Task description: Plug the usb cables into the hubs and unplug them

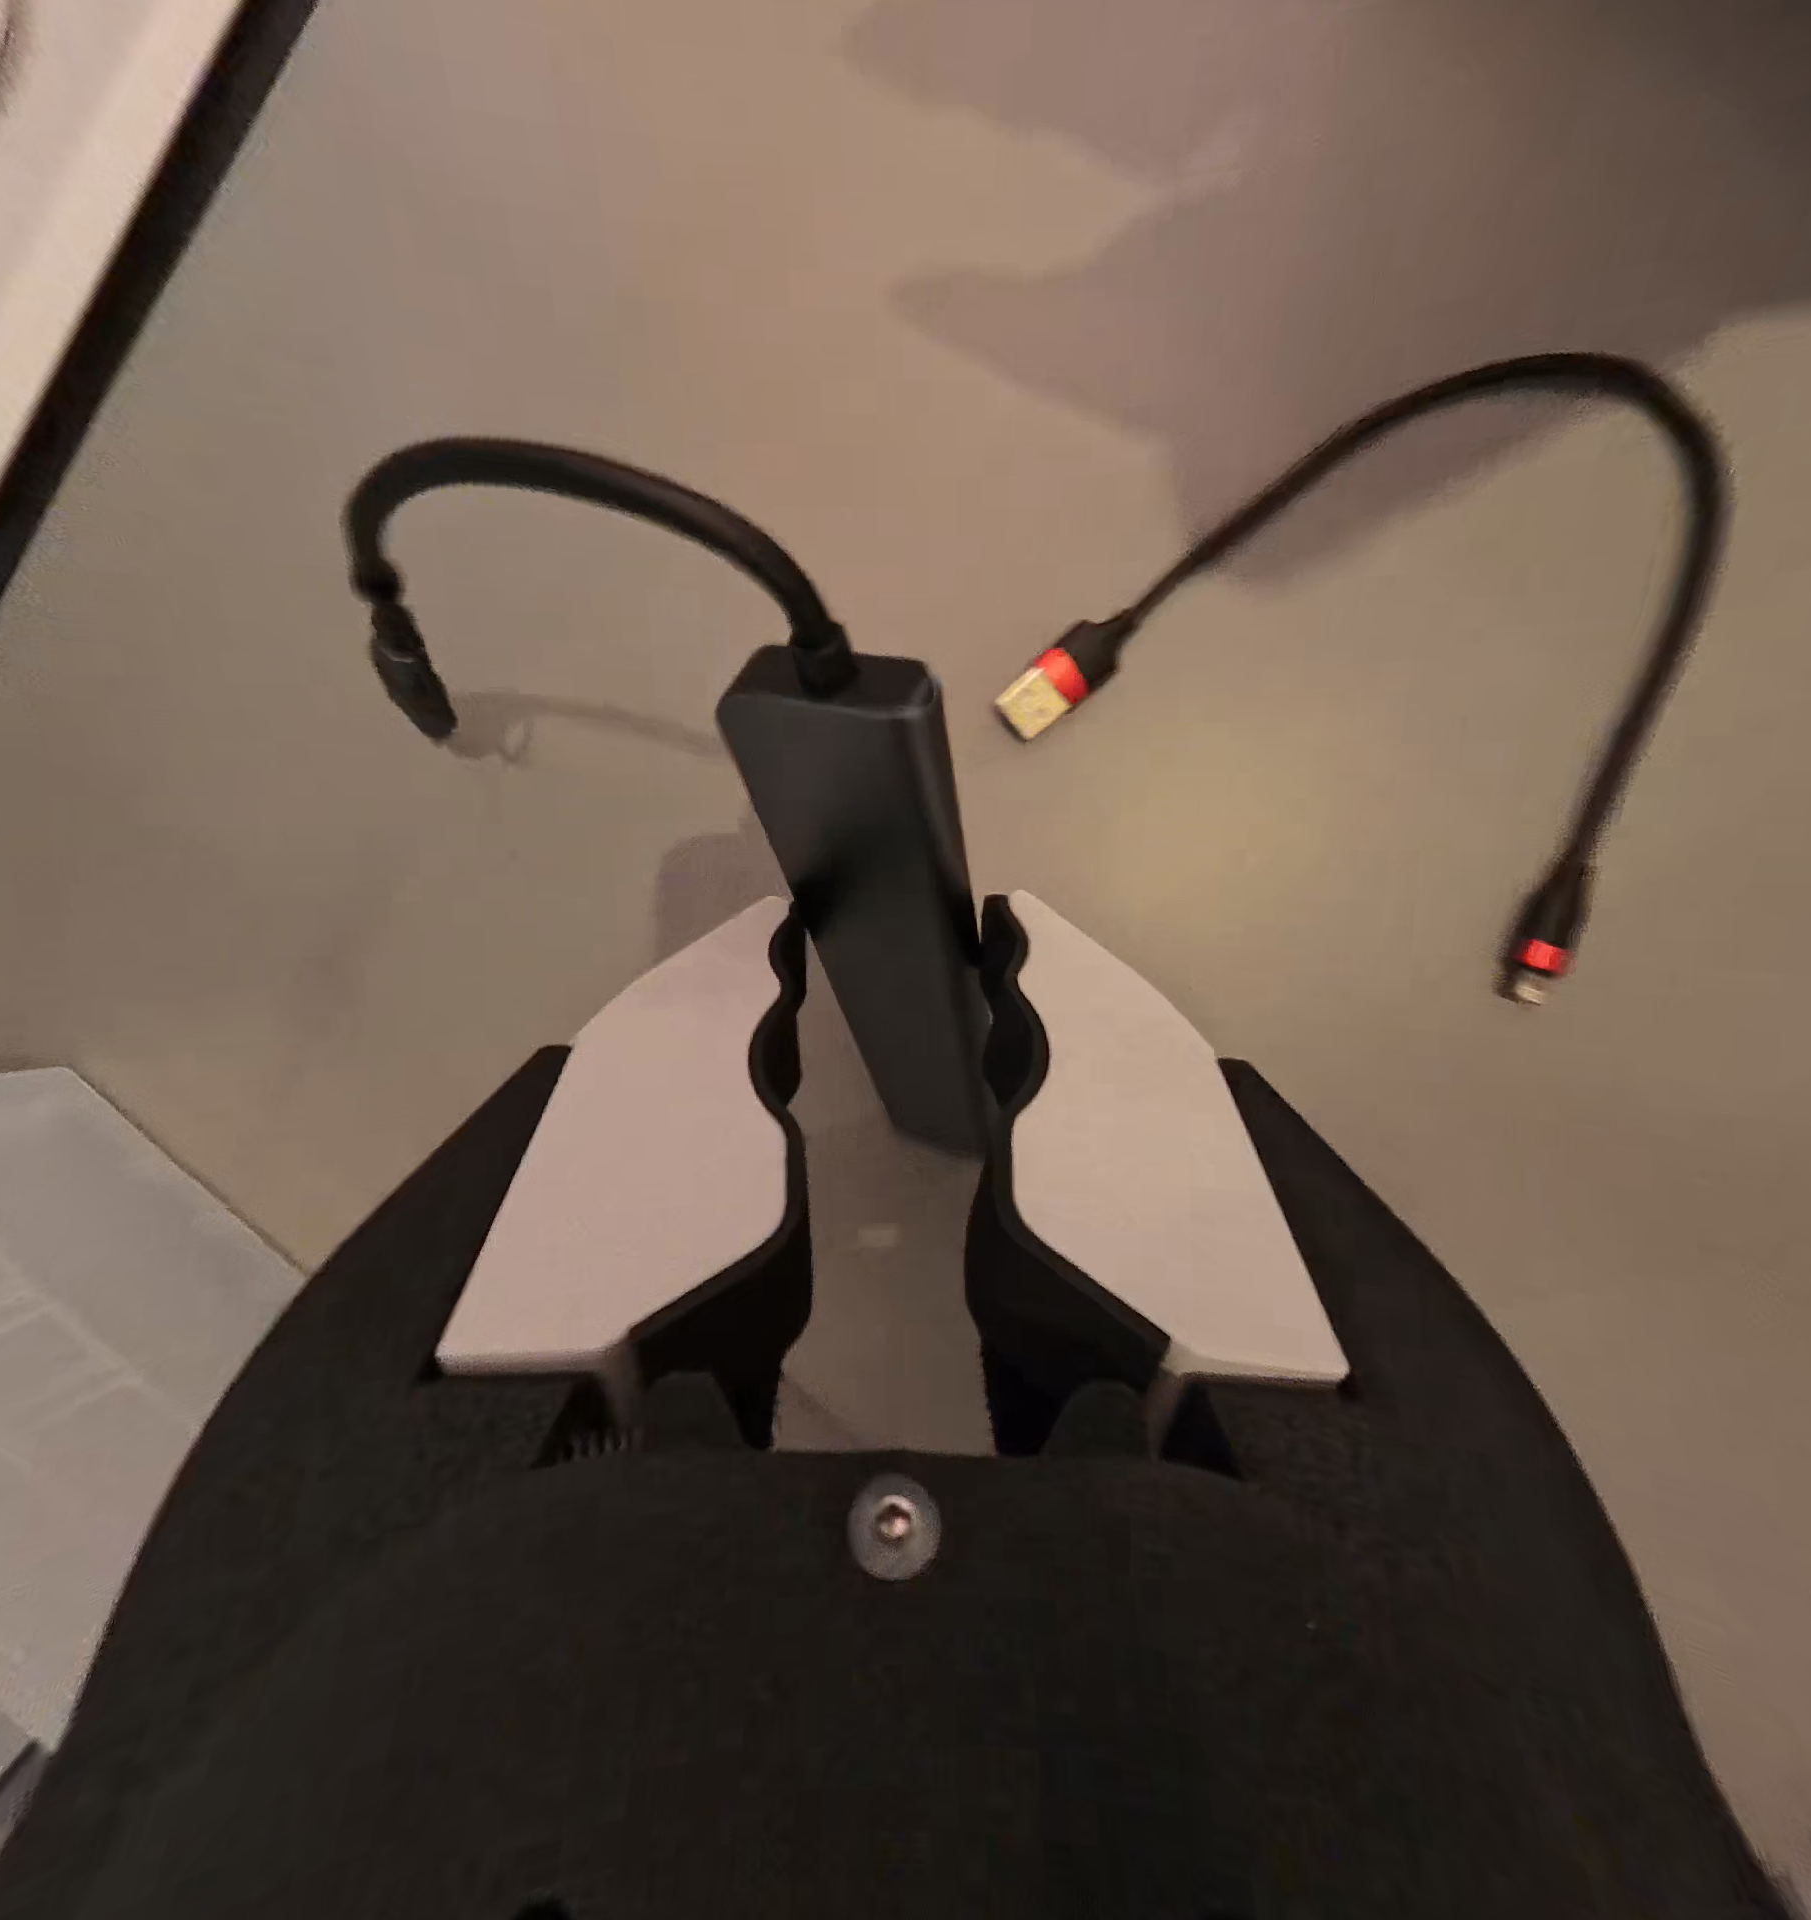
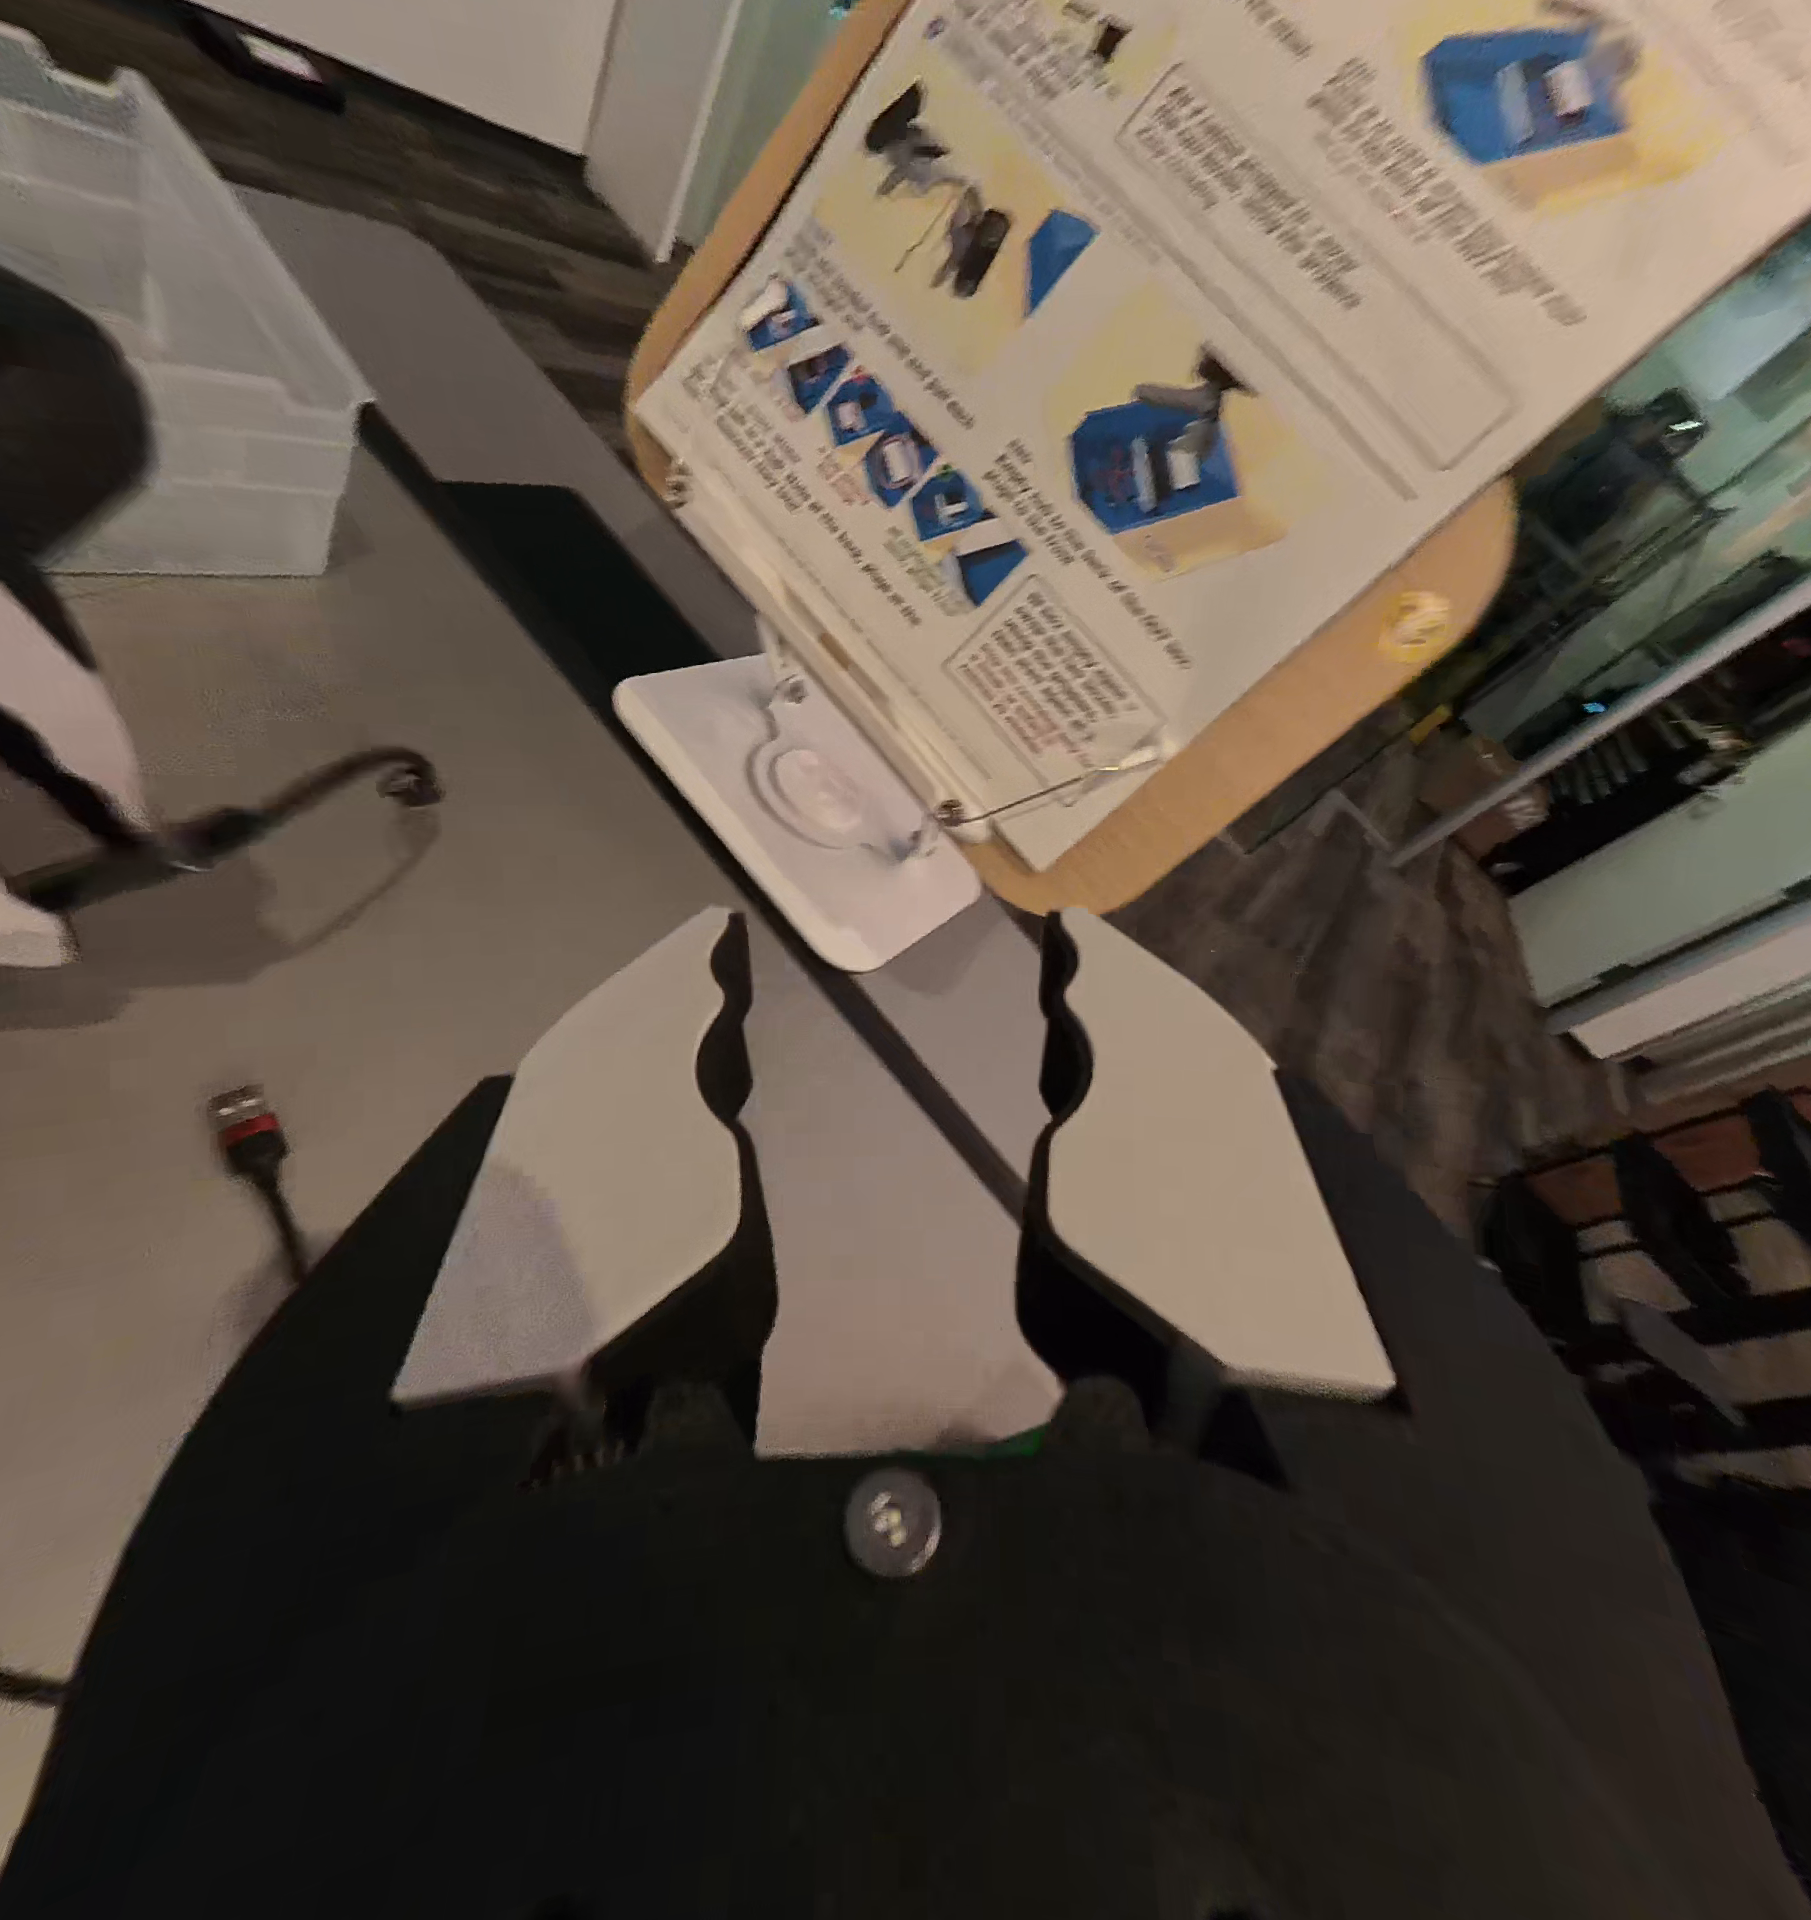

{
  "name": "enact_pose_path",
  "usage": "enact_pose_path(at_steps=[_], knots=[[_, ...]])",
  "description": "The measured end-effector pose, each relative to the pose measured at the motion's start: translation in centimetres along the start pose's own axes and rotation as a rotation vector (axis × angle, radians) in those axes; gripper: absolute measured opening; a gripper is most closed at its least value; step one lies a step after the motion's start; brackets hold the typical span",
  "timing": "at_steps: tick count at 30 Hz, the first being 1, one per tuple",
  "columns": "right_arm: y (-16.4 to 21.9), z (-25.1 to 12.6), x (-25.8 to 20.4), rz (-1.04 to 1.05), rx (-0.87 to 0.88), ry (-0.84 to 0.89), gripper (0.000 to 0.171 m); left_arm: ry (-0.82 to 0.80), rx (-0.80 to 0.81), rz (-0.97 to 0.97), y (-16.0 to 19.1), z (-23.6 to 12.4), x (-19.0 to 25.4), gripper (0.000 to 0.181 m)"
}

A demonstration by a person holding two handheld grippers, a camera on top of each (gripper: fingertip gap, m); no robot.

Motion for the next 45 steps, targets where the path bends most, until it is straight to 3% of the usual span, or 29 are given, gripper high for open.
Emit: enact_pose_path(at_steps=[1, 3, 5, 7, 11, 14, 18, 22, 29, 31, 37, 42, 45], knots=[[0.2, 0.6, -0.6, 0.015, -0.013, -0.073, 0.049, -0.036, -0.053, -0.017, 0.1, 0.8, -0.3, 0.032], [0.7, 1.9, -1.9, 0.043, -0.028, -0.252, 0.047, -0.087, -0.113, -0.018, 0.2, 2.5, -1.0, 0.032], [1.6, 3.3, -2.9, 0.075, -0.051, -0.404, 0.046, -0.027, -0.118, -0.058, 0.4, 4.3, -1.5, 0.032], [3.1, 4.8, -4.1, 0.110, -0.125, -0.556, 0.044, 0.080, -0.088, -0.126, 0.5, 5.7, -1.8, 0.031], [5.2, 7.5, -6.4, 0.163, -0.252, -0.739, 0.030, 0.126, 0.005, -0.196, 1.1, 5.9, -2.5, 0.032], [5.2, 8.6, -8.1, 0.199, -0.173, -0.801, 0.027, 0.121, 0.091, -0.191, 2.0, 5.8, -2.4, 0.032], [6.9, 10.8, -8.7, 0.337, -0.353, -0.758, 0.030, 0.115, 0.146, -0.183, 2.3, 5.8, -2.3, 0.031], [9.6, 12.0, -8.3, 0.576, -0.471, -0.895, 0.034, 0.174, 0.197, -0.199, 2.1, 5.6, -2.2, 0.031], [11.1, 13.3, -8.5, 0.805, -0.482, -0.928, 0.038, 0.173, 0.268, -0.185, 1.7, 5.0, -2.0, 0.031], [11.2, 12.9, -8.9, 0.739, -0.511, -0.998, 0.042, 0.132, 0.237, -0.172, 1.9, 5.2, -2.1, 0.031], [11.5, 11.1, -11.4, 0.138, -0.375, -1.025, 0.042, 0.102, 0.173, -0.187, 2.5, 6.2, -2.6, 0.031], [12.0, 11.2, -12.3, 0.019, -0.414, -1.015, 0.034, 0.115, 0.182, -0.198, 2.6, 6.2, -2.7, 0.031], [11.5, 11.7, -11.8, 0.103, -0.405, -0.965, 0.037, 0.086, 0.218, -0.185, 2.4, 5.8, -2.8, 0.031]])
Point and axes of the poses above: each gripper's, where its closed fingertips meet, z out along the fingers, y out of its underside, x = y × z across the jaws, the point moved 10 cm from there along -z, back along the fingers, and after that the axes turned 6 degrees about z, right-handed, at the moved point
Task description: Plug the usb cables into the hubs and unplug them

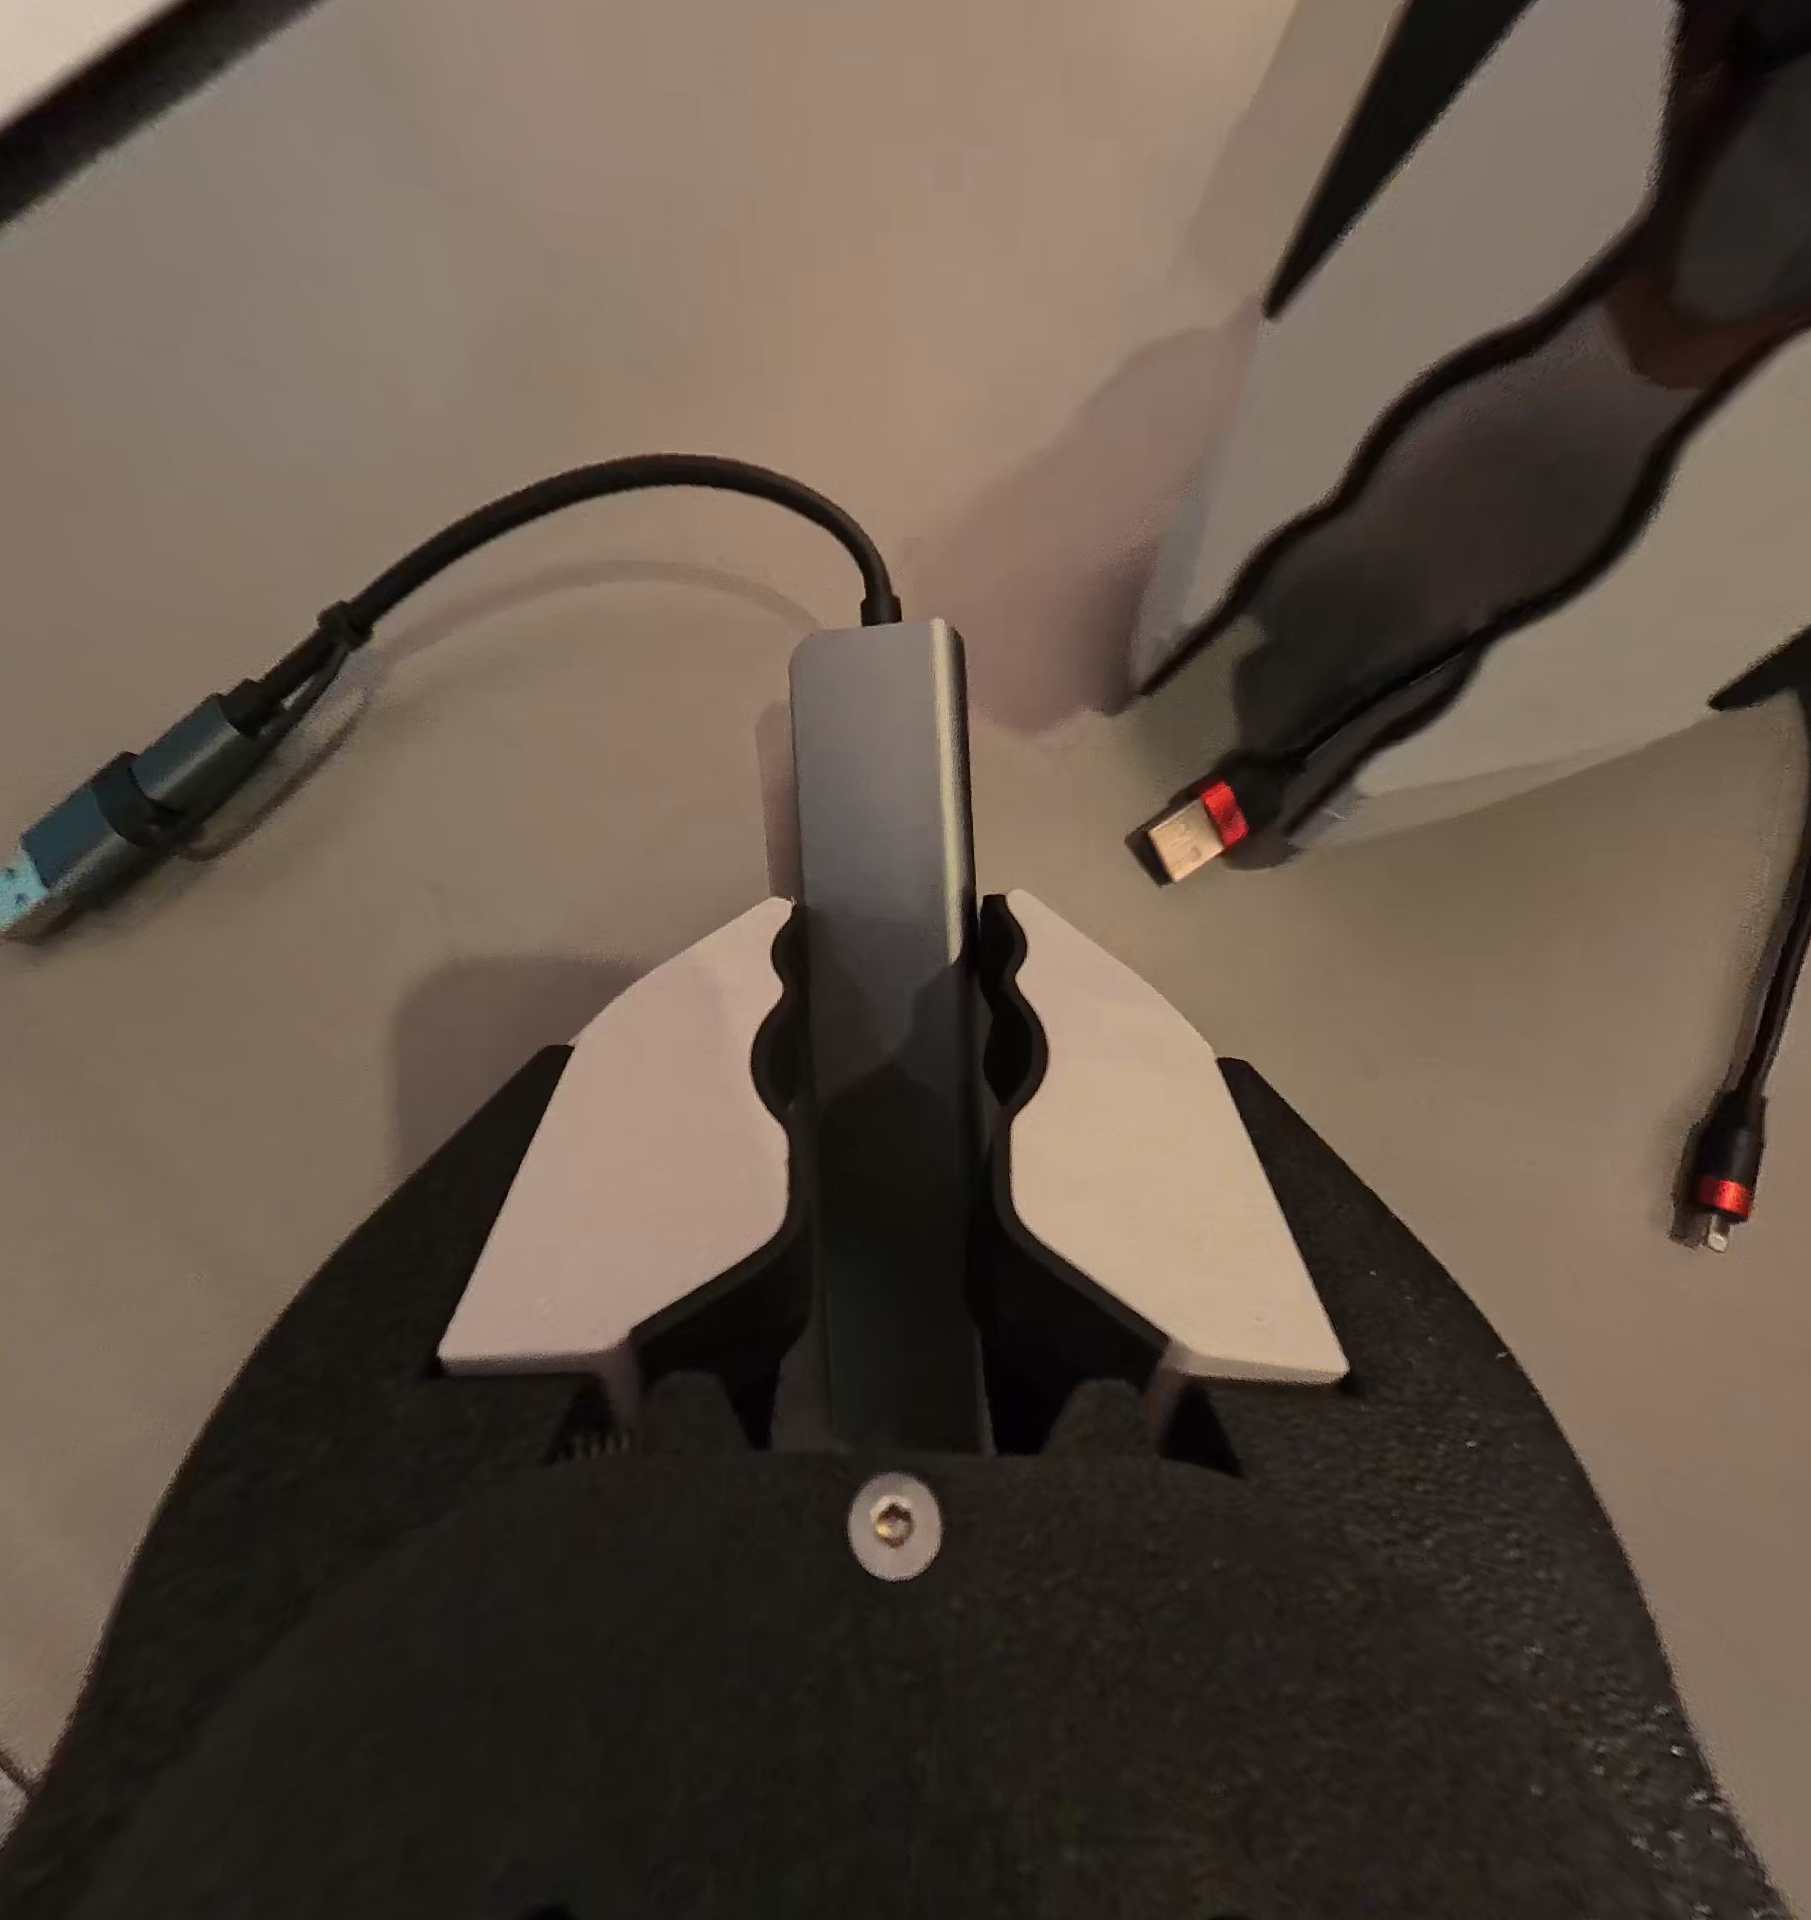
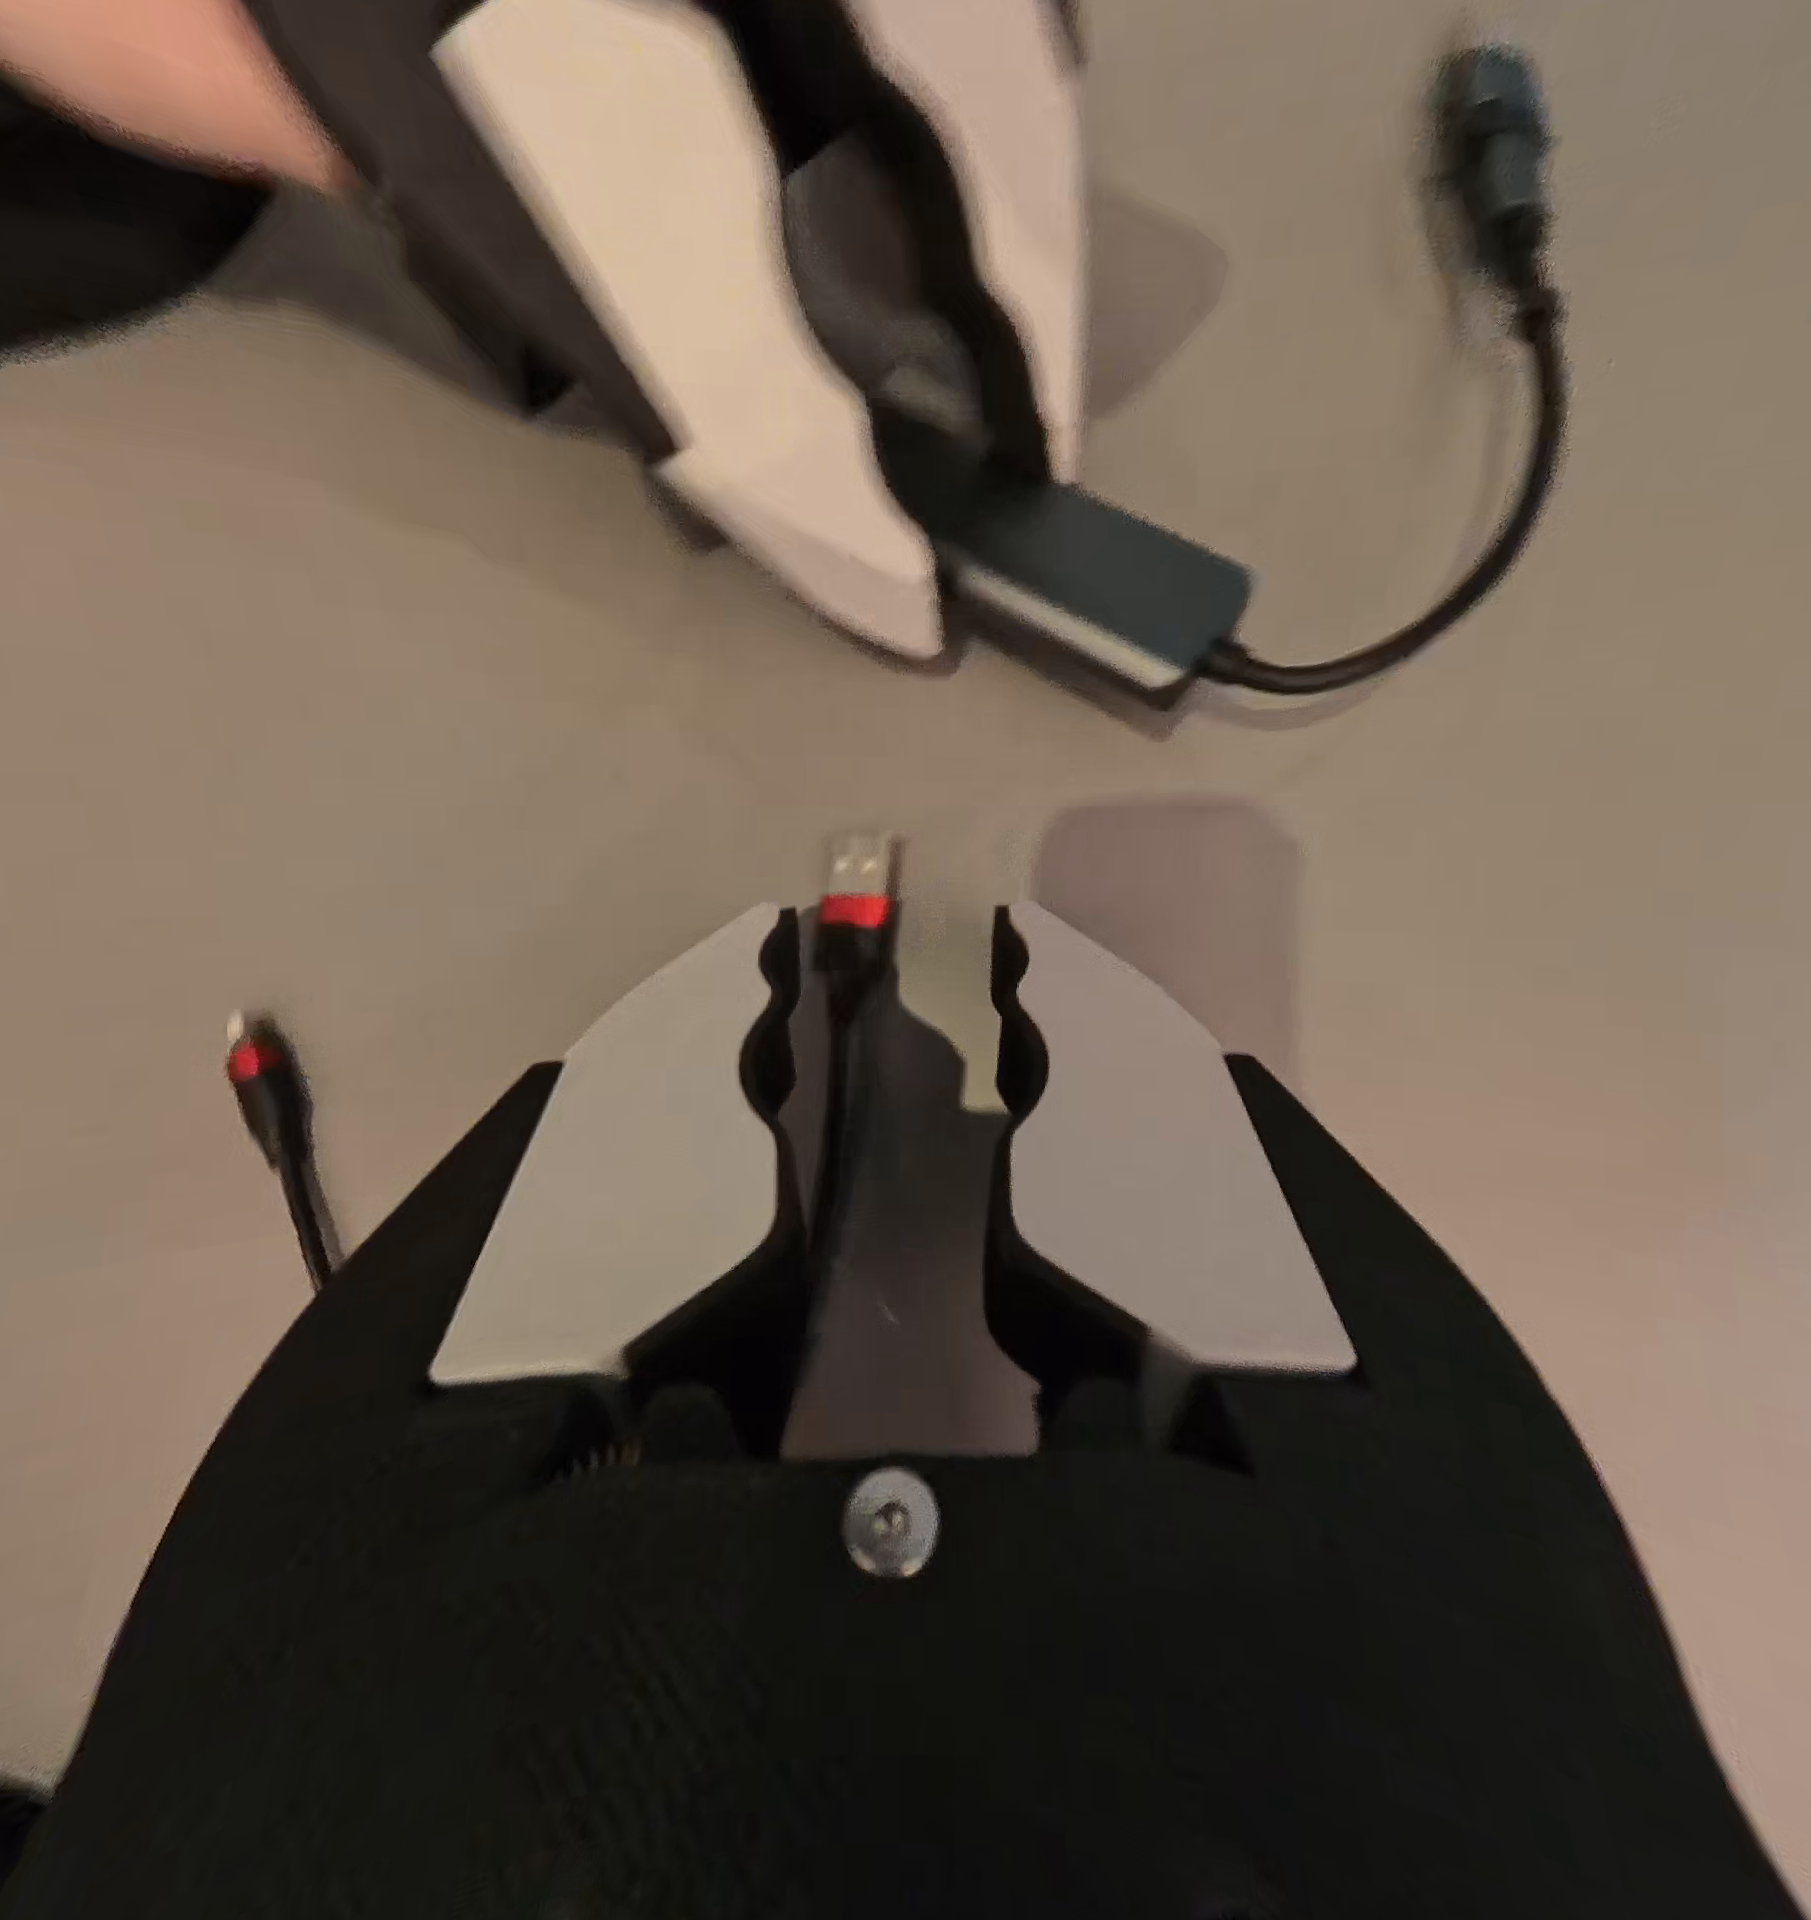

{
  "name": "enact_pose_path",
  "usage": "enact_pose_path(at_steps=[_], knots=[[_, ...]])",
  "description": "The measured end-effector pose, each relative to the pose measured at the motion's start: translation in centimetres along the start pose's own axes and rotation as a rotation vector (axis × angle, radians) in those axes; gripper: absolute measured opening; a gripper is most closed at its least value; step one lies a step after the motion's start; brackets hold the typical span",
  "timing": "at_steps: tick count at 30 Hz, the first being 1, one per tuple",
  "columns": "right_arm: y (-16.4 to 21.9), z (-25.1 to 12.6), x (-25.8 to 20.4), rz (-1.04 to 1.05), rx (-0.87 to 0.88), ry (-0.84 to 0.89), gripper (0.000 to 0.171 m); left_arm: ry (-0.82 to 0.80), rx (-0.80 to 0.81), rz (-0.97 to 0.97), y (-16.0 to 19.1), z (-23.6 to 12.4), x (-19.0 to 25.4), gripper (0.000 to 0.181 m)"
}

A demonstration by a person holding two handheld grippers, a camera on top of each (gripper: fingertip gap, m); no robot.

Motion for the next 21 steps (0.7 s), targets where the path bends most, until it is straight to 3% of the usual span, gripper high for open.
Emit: enact_pose_path(at_steps=[2, 8, 9, 11, 13, 16, 18, 21], knots=[[-0.7, -0.1, 1.1, 0.172, 0.095, -0.014, 0.041, -0.001, 0.055, 0.018, -0.5, -0.6, 0.3, 0.031], [-1.5, -0.4, 3.4, 0.699, 0.443, -0.313, 0.047, -0.038, 0.154, 0.093, -1.4, -1.7, 1.4, 0.031], [-1.5, -0.2, 3.4, 0.727, 0.454, -0.344, 0.046, -0.035, 0.170, 0.114, -1.5, -1.7, 1.7, 0.031], [-1.6, 0.0, 3.2, 0.746, 0.433, -0.386, 0.020, -0.040, 0.185, 0.147, -1.7, -1.6, 2.1, 0.032], [-1.8, -0.3, 3.1, 0.728, 0.438, -0.384, 0.015, -0.046, 0.182, 0.200, -1.6, -1.5, 2.4, 0.032], [-2.0, -1.6, 3.1, 0.623, 0.470, -0.353, 0.012, -0.015, 0.227, 0.190, -1.6, -1.8, 2.2, 0.034], [-2.1, -2.9, 3.4, 0.602, 0.534, -0.334, 0.012, 0.036, 0.240, 0.134, -1.5, -1.8, 1.7, 0.049], [-1.6, -3.9, 3.8, 0.602, 0.545, -0.307, 0.012, 0.116, 0.231, 0.049, -1.0, -1.4, 0.7, 0.057]])
Point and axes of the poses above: each gripper's, where its closed fingertips meet, z out along the fingers, y out of its underside, x = y × z across the jaws, the point moved 10 cm from there along -z, back along the fingers, and after that the axes turned 6 degrees about z, right-handed, at the moved point
